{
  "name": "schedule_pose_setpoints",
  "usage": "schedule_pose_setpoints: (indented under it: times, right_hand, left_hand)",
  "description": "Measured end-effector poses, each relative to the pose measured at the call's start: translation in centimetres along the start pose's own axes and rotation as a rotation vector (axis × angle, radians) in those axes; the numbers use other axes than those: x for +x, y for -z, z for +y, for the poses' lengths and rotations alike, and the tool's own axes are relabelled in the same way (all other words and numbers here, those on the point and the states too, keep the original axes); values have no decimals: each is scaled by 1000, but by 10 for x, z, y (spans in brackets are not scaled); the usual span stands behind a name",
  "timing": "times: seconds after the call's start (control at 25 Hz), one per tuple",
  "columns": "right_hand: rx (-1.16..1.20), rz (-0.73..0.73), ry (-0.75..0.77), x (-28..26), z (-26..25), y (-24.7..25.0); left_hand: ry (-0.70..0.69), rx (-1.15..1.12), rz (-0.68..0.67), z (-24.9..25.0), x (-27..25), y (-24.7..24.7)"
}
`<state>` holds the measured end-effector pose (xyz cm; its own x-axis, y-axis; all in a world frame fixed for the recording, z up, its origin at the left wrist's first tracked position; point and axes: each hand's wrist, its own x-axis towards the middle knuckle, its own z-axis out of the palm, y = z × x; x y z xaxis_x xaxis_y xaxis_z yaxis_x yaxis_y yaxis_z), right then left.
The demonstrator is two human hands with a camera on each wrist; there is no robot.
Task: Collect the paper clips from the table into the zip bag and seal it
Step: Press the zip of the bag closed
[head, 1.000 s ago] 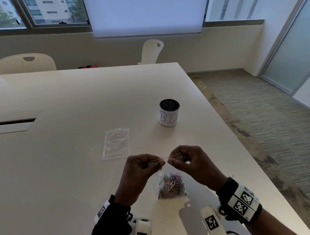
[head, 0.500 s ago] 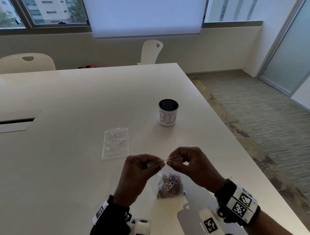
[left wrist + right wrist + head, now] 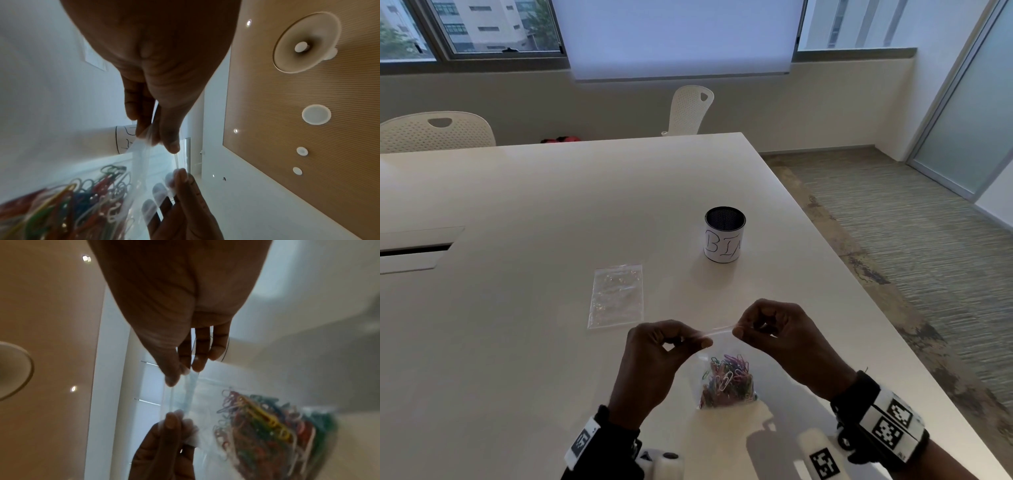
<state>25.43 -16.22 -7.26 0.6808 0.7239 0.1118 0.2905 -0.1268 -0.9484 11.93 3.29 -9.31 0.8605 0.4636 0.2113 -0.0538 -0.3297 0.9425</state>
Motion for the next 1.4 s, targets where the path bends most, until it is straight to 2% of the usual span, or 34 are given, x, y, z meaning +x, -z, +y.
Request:
schedule_pose_setpoints:
  times: [0.12,0.24,0.32,0.56,0.72,0.8,0.92,1.04,1.2,1.32,1.4]
  right_hand:
    - [-63,0,22,-1,1,0]
    - [17,18,-32,-1,0,6]
    - [55,-18,-77,-3,-1,10]
    - [55,-25,-77,-4,-1,12]
    - [-38,15,-20,-3,-2,13]
    - [-68,53,63,-2,-6,8]
    - [-56,100,94,-1,-4,4]
    - [-31,60,106,-4,-4,7]
    - [-98,0,112,-5,-7,9]
    - [-70,-63,78,-2,-10,11]
    - [-90,-123,112,4,-12,8]
  left_hand:
    - [-50,74,13,1,1,0]
    - [31,-7,-44,0,2,4]
    - [34,-33,-78,-4,2,6]
    - [77,-102,-76,-2,2,3]
    - [76,-102,-85,-2,4,6]
    - [35,-58,-63,5,2,10]
    - [2,-12,-86,9,3,12]
    - [13,4,-104,7,4,14]
    - [-53,35,-37,11,2,13]
    - [-103,27,-80,19,2,11]
    - [-152,67,-88,23,3,11]
